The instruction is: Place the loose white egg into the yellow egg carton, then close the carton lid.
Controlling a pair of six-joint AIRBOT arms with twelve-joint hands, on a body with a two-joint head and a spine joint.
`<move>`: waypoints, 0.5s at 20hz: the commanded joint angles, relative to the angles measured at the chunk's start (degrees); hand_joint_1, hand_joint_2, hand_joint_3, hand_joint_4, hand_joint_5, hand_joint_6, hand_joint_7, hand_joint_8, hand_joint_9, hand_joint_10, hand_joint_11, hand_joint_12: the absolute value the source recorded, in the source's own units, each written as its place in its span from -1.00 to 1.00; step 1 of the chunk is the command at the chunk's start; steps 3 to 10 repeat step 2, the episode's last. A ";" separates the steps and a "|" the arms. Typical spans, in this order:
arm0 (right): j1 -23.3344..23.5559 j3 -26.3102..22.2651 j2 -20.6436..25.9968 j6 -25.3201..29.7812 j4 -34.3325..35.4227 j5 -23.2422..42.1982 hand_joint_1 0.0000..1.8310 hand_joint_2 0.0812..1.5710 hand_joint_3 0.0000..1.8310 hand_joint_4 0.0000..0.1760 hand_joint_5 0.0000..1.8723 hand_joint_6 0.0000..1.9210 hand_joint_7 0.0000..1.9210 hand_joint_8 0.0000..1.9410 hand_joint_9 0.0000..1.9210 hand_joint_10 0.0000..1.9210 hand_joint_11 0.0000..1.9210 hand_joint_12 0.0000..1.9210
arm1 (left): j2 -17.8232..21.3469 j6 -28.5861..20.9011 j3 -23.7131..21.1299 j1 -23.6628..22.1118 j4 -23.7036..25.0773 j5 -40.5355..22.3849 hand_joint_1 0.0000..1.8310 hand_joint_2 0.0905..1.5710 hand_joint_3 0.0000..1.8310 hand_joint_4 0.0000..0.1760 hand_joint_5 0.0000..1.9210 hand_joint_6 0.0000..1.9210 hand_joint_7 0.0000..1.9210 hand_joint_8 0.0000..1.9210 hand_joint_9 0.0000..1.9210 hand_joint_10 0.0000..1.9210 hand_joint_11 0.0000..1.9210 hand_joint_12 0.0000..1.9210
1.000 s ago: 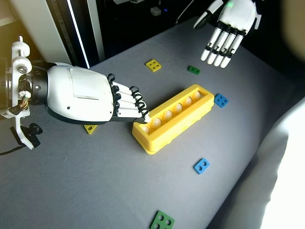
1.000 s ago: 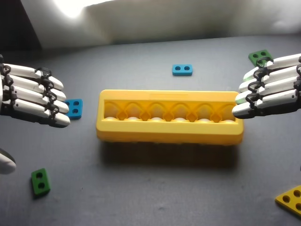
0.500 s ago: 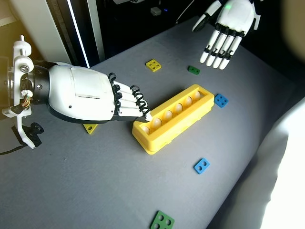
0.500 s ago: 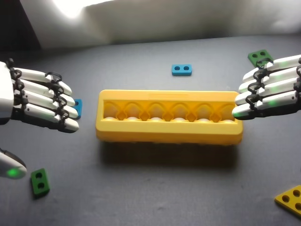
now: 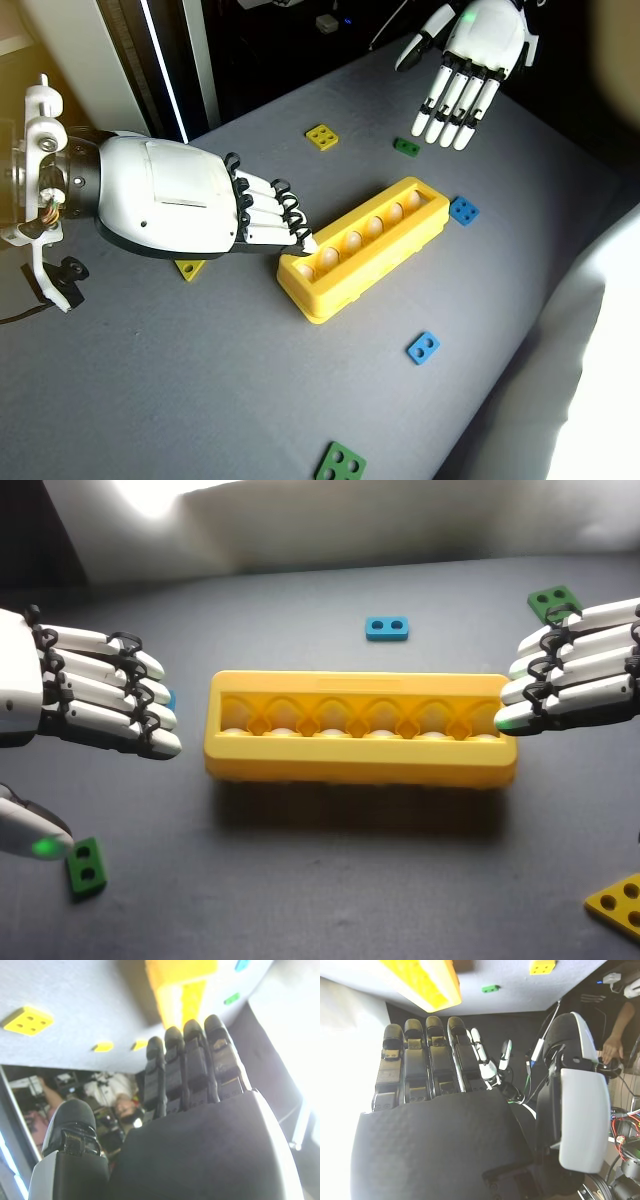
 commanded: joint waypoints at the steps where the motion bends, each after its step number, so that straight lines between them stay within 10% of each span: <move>1: 0.21 -0.12 0.83 0.21 3.47 1.77 -0.79 0.29 -1.00 -1.00 -0.80 -1.00 -0.83 -1.00 -0.86 -1.00 -1.00 -0.69 | 1.11 0.01 0.26 -0.48 -4.58 -1.74 -1.00 0.52 -1.00 -1.00 -0.73 -1.00 -0.73 -1.00 -0.81 -1.00 -1.00 -0.63; 10: 0.18 -0.13 0.82 0.21 3.47 1.79 -0.77 0.28 -1.00 -1.00 -0.78 -1.00 -0.81 -1.00 -0.84 -1.00 -1.00 -0.65 | 1.10 0.06 0.32 -0.49 -4.86 -1.71 -1.00 0.53 -1.00 -1.00 -0.73 -1.00 -0.72 -1.00 -0.80 -1.00 -1.00 -0.63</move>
